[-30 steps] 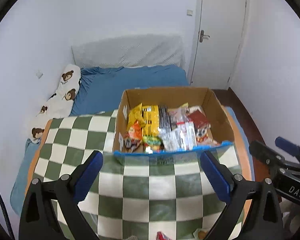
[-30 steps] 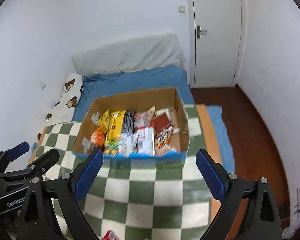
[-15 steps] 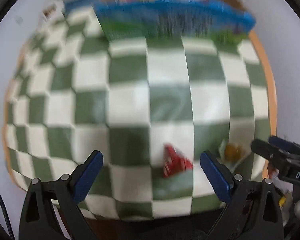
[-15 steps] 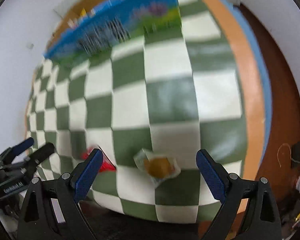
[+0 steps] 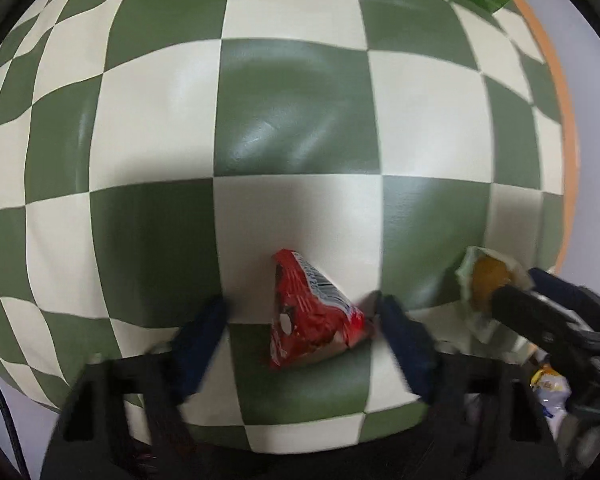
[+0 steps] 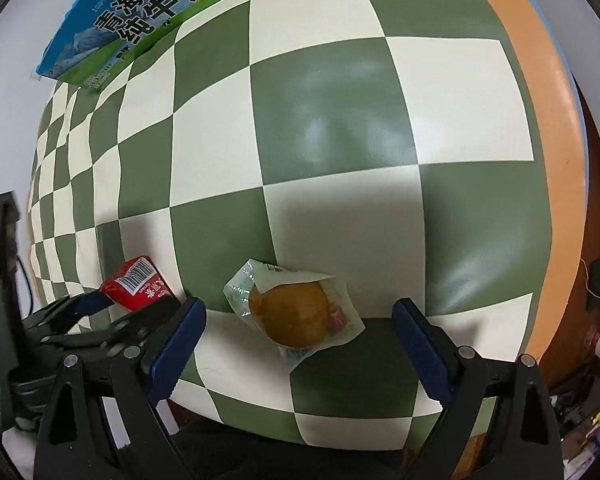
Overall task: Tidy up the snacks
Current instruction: 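Grasp the red triangular packet with left tool while right tool grasps round bun packet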
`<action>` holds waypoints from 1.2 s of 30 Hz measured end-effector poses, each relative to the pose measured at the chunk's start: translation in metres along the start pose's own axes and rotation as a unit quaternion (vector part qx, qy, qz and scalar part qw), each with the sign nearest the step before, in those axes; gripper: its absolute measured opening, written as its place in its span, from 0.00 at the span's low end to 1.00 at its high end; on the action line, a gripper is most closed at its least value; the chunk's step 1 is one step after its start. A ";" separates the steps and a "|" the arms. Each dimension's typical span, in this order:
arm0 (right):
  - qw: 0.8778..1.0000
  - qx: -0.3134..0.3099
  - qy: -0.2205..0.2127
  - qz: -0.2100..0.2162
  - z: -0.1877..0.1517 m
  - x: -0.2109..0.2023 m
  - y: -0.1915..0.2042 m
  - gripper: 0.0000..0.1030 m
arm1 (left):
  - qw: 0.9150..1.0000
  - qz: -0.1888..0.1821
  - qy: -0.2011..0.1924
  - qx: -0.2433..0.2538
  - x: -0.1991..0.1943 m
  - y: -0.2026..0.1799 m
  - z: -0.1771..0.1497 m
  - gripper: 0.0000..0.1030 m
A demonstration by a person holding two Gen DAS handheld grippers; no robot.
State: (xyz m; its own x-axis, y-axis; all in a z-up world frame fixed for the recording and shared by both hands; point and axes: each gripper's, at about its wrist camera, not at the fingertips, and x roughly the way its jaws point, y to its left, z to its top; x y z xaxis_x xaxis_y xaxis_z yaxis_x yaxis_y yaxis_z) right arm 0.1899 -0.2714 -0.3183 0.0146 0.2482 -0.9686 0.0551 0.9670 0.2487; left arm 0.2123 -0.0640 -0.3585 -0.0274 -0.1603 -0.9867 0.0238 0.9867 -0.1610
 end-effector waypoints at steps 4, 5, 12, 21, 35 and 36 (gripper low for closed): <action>1.000 -0.008 0.003 -0.003 0.002 0.004 0.004 0.93 | 1.000 0.007 -0.005 -0.002 -0.002 0.000 0.000 0.37; 1.000 -0.013 0.006 -0.002 0.002 0.007 0.007 0.93 | 1.000 0.006 -0.007 -0.005 -0.004 0.000 0.000 0.35; 0.996 -0.072 0.001 -0.060 0.002 0.025 0.036 0.65 | 0.999 0.002 -0.024 -0.024 -0.018 0.009 0.016 0.35; 0.996 -0.040 -0.062 -0.045 0.044 0.008 0.049 0.60 | 0.997 -0.005 -0.054 -0.055 -0.040 0.022 0.061 0.35; 0.999 -0.014 -0.043 -0.013 0.059 0.016 0.038 0.66 | 0.992 -0.089 -0.004 -0.085 -0.026 0.037 0.062 0.65; 0.999 -0.015 -0.042 -0.014 0.058 0.015 0.036 0.66 | 0.993 -0.085 -0.006 -0.085 -0.026 0.035 0.060 0.65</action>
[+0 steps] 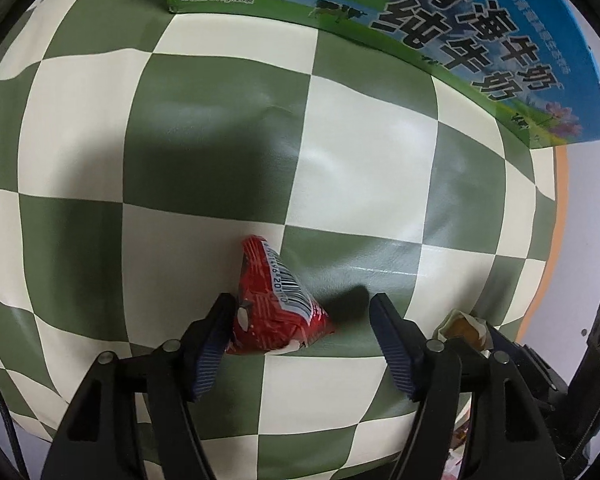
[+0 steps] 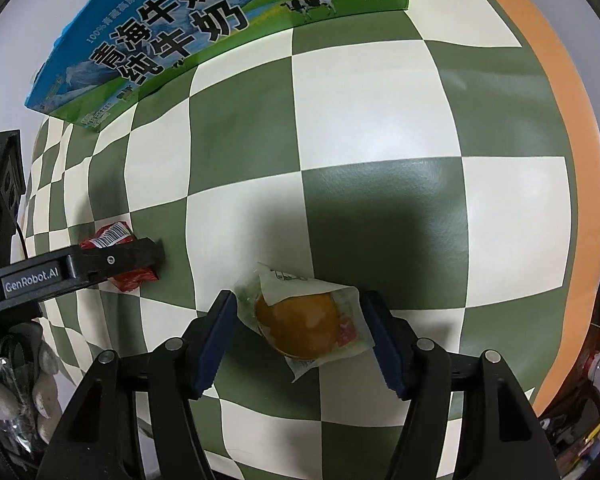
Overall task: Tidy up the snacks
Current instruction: 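Grasp the red triangular packet with left tool while right tool grasps round bun packet, then carry both packets into the box and open both tools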
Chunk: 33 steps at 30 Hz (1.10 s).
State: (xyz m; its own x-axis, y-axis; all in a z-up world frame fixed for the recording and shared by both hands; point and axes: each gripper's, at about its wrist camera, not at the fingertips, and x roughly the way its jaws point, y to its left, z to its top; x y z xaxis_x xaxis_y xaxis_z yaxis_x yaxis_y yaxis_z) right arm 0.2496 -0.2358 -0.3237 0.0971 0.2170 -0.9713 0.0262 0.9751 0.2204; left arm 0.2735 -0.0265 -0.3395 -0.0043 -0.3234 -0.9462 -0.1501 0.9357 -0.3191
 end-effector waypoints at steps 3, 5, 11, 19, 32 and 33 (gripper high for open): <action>1.000 -0.004 0.002 -0.004 -0.003 0.002 0.003 0.67 | 1.000 0.020 -0.010 0.002 0.000 -0.005 -0.007 0.60; 1.000 -0.008 0.003 -0.010 -0.004 0.004 0.005 0.67 | 0.999 0.036 -0.019 0.004 0.001 -0.007 -0.010 0.50; 0.998 -0.032 -0.010 -0.046 -0.011 0.011 0.012 0.52 | 0.999 0.043 -0.030 0.005 0.001 0.001 -0.014 0.40; 0.999 -0.017 -0.032 -0.022 -0.024 0.000 0.003 0.50 | 0.999 0.045 -0.026 0.009 -0.003 0.001 -0.046 0.40; 0.997 -0.003 -0.062 0.050 -0.037 -0.059 -0.002 0.50 | 0.997 -0.002 -0.065 0.049 -0.061 -0.041 -0.057 0.40; 0.996 -0.003 -0.066 0.054 -0.033 -0.063 -0.002 0.50 | 0.996 -0.007 -0.073 0.056 -0.071 -0.048 -0.053 0.40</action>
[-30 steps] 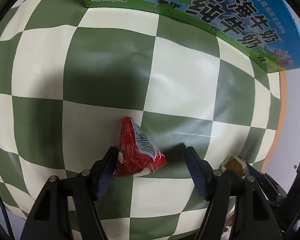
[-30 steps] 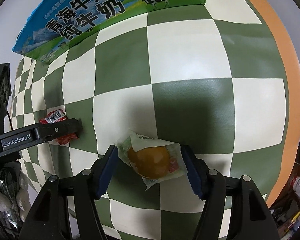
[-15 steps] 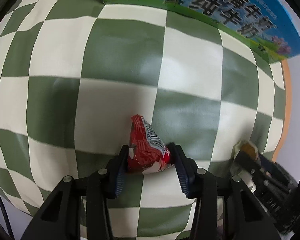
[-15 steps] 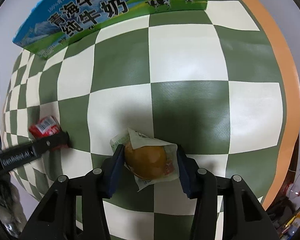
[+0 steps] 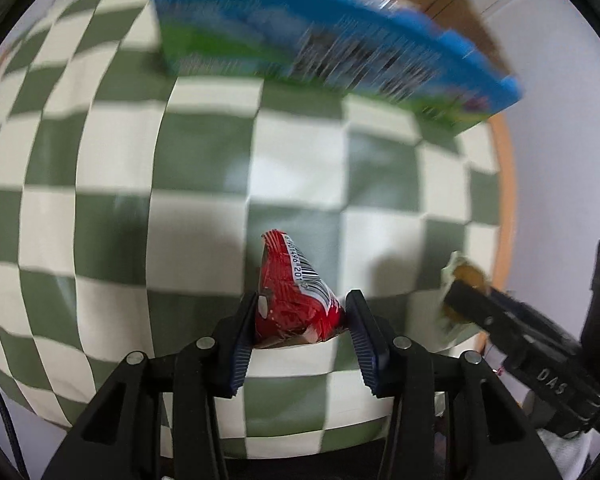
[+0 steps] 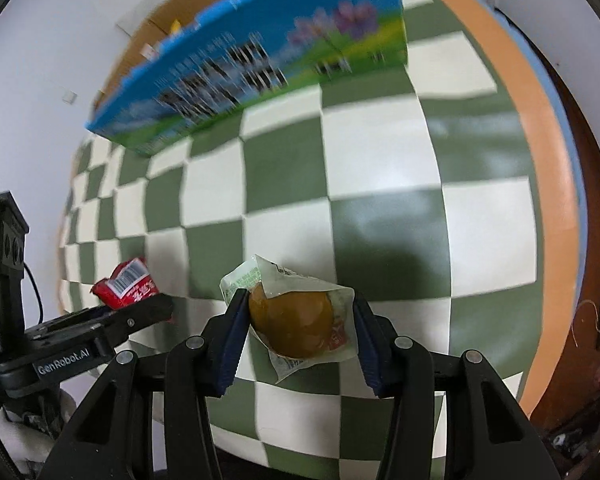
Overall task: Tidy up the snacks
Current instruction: 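Carry both packets into the box and open both tools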
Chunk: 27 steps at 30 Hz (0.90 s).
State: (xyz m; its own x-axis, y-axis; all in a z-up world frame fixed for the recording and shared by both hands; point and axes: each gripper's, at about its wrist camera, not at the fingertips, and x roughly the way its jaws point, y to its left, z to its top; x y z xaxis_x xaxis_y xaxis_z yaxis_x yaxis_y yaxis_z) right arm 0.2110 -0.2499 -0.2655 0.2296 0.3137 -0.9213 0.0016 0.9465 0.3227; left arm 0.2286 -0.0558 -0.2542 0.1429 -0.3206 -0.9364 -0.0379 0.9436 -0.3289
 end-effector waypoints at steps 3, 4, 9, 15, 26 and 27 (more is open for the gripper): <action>1.000 -0.004 -0.023 0.019 0.019 -0.026 0.011 0.50 | 0.999 -0.012 -0.024 0.022 -0.026 -0.013 0.028 0.40; 0.999 -0.007 -0.033 0.025 0.028 -0.037 0.013 0.50 | 0.999 -0.014 -0.033 0.029 -0.030 -0.018 0.046 0.40; 0.996 -0.035 -0.081 0.032 0.080 -0.080 0.038 0.50 | 0.996 -0.023 -0.057 0.059 -0.056 -0.040 0.106 0.40; 0.992 -0.063 -0.109 0.022 0.154 -0.103 0.061 0.50 | 0.994 -0.003 -0.071 0.087 -0.075 -0.049 0.176 0.40; 0.996 -0.071 -0.058 -0.012 0.292 -0.044 0.080 0.50 | 0.996 0.048 -0.015 0.077 -0.026 -0.022 0.308 0.40; 0.996 -0.073 -0.049 -0.017 0.301 -0.033 0.079 0.50 | 0.996 0.054 -0.007 0.076 -0.016 -0.019 0.317 0.40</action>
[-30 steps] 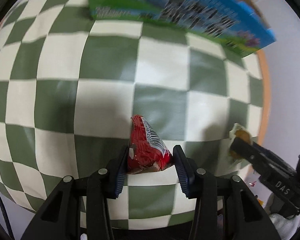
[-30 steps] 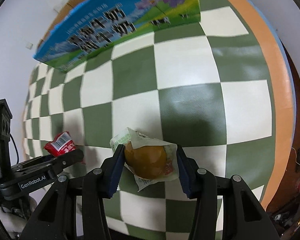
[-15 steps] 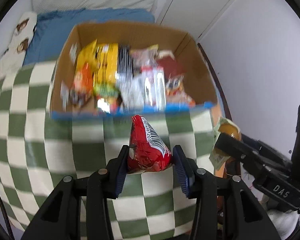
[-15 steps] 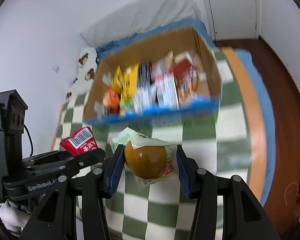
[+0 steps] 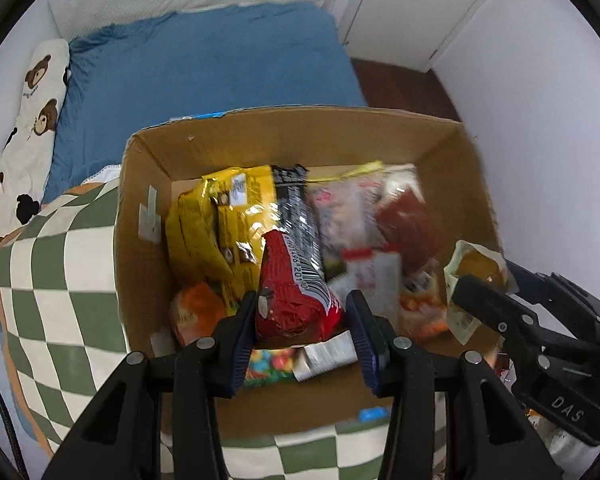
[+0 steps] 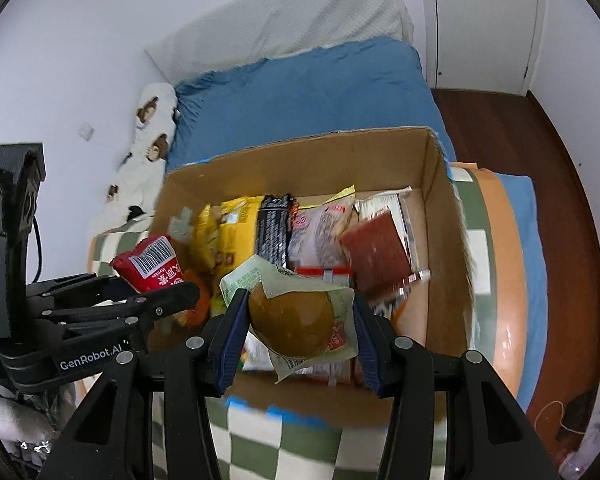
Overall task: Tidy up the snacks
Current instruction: 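Carry both packets into the box and open both tools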
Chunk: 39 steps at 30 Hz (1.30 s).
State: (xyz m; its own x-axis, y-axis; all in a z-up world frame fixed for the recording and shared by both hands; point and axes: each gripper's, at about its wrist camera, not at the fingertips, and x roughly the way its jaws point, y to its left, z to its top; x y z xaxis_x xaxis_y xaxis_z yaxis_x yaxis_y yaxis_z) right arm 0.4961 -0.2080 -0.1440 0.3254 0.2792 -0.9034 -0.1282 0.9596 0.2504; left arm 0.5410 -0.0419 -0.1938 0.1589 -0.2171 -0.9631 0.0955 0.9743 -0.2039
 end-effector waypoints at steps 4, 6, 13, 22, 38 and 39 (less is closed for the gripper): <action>0.999 0.001 0.030 -0.013 0.022 0.039 -0.006 0.50 | 0.999 0.010 0.030 -0.010 0.035 0.014 0.021 0.40; 0.999 0.000 0.041 -0.021 0.029 0.055 -0.009 0.50 | 0.999 0.011 0.042 -0.013 0.048 0.019 0.025 0.40; 0.994 0.020 0.100 -0.024 0.041 0.101 -0.025 0.61 | 0.997 0.004 0.077 -0.025 0.078 0.030 0.029 0.48; 0.992 0.012 0.107 -0.066 0.041 0.106 -0.033 0.92 | 0.998 0.011 0.064 -0.022 0.077 0.030 0.021 0.89; 0.994 0.004 0.062 -0.085 0.018 0.052 -0.031 0.94 | 0.998 0.039 -0.023 -0.038 0.017 0.043 -0.013 0.91; 0.995 0.004 0.056 -0.083 0.015 0.047 -0.030 0.94 | 0.998 0.042 -0.032 -0.040 0.011 0.044 -0.018 0.91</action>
State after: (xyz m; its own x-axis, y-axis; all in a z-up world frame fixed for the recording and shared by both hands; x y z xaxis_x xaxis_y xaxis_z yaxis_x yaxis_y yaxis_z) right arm 0.5291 -0.2232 -0.1887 0.2342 0.1121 -0.9657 -0.0737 0.9925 0.0974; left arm 0.5290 -0.0005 -0.2168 0.2258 -0.1357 -0.9647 0.0002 0.9903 -0.1392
